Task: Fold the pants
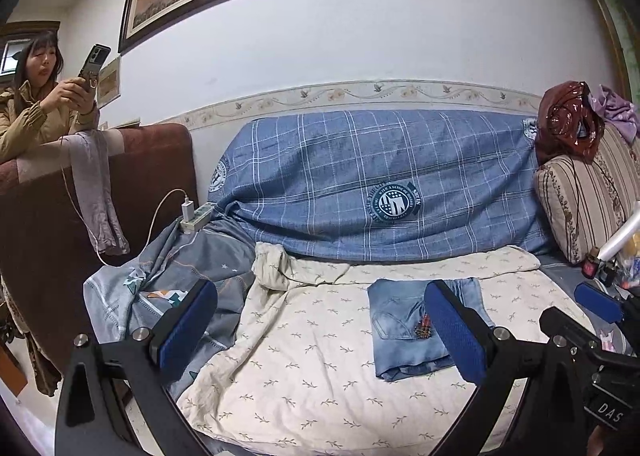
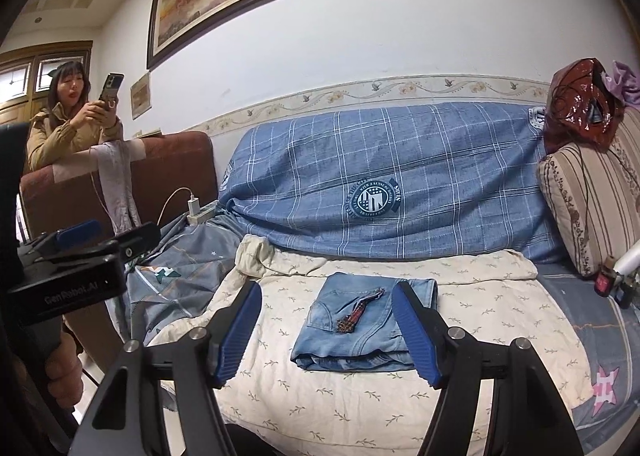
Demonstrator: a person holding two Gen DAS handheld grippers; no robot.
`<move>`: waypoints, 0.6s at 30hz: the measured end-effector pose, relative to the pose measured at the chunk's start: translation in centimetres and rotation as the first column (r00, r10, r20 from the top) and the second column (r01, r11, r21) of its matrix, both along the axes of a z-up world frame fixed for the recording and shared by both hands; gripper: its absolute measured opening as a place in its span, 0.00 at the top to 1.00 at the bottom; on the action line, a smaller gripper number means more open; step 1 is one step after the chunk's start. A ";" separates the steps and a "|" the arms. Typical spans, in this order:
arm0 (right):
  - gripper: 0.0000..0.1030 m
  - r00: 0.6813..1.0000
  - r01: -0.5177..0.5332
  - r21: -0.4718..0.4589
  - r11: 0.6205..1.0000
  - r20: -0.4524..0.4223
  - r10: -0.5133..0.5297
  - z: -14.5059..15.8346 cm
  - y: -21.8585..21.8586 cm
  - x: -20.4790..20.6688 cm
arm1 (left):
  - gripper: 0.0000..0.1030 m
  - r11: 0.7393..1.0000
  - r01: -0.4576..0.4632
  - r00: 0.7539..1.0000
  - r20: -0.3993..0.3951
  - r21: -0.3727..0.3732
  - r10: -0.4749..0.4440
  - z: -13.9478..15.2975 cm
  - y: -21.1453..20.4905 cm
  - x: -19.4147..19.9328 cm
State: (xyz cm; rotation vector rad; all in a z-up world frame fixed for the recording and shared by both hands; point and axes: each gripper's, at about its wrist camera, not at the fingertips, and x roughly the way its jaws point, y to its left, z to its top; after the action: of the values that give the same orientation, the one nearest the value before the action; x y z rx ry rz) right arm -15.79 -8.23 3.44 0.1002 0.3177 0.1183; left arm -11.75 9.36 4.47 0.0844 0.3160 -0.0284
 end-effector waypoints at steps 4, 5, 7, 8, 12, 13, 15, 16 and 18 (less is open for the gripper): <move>0.31 1.000 -0.001 -0.007 1.000 -0.006 0.001 -0.3 0.2 0.2 | 0.00 1.000 -0.004 1.000 0.001 -0.008 0.004 0.0 0.2 0.0; 0.31 1.000 -0.002 -0.006 1.000 -0.008 0.002 -0.4 0.2 0.2 | 0.00 1.000 -0.005 1.000 -0.001 -0.008 0.005 -0.1 0.2 0.0; 0.31 1.000 -0.003 -0.008 1.000 -0.011 0.003 -0.5 0.2 0.3 | 0.00 1.000 -0.005 1.000 -0.004 -0.010 0.005 -0.1 0.2 0.1; 0.31 1.000 -0.003 -0.010 1.000 -0.012 0.003 -0.6 0.2 0.4 | 0.00 1.000 -0.004 1.000 -0.005 -0.010 0.004 -0.2 0.2 0.1; 0.31 1.000 0.001 -0.015 1.000 -0.017 -0.001 -0.9 0.1 0.5 | 0.00 1.000 -0.003 1.000 -0.011 -0.009 0.002 -0.3 0.1 0.3; 0.31 1.000 0.002 -0.015 1.000 -0.017 -0.003 -1.0 0.1 0.5 | 0.00 1.000 -0.003 1.000 -0.011 -0.008 0.003 -0.3 0.1 0.3; 0.31 1.000 0.006 -0.015 1.000 -0.014 -0.007 -1.0 0.0 0.5 | 0.00 1.000 -0.005 1.000 -0.011 -0.007 0.005 -0.3 0.1 0.3; 0.31 1.000 0.008 -0.016 1.000 -0.012 -0.008 -1.0 0.0 0.4 | 0.00 1.000 -0.004 1.000 -0.011 -0.008 0.004 -0.3 0.1 0.3; 0.31 1.000 0.010 -0.019 1.000 -0.010 -0.010 -1.0 -0.1 0.4 | 0.00 1.000 -0.008 1.000 -0.009 -0.007 0.008 -0.3 0.1 0.2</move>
State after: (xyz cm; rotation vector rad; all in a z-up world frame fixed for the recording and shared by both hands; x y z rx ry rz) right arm -15.39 -8.30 2.43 0.0832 0.3282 0.1050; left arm -11.50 9.49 4.17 0.0762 0.3250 -0.0219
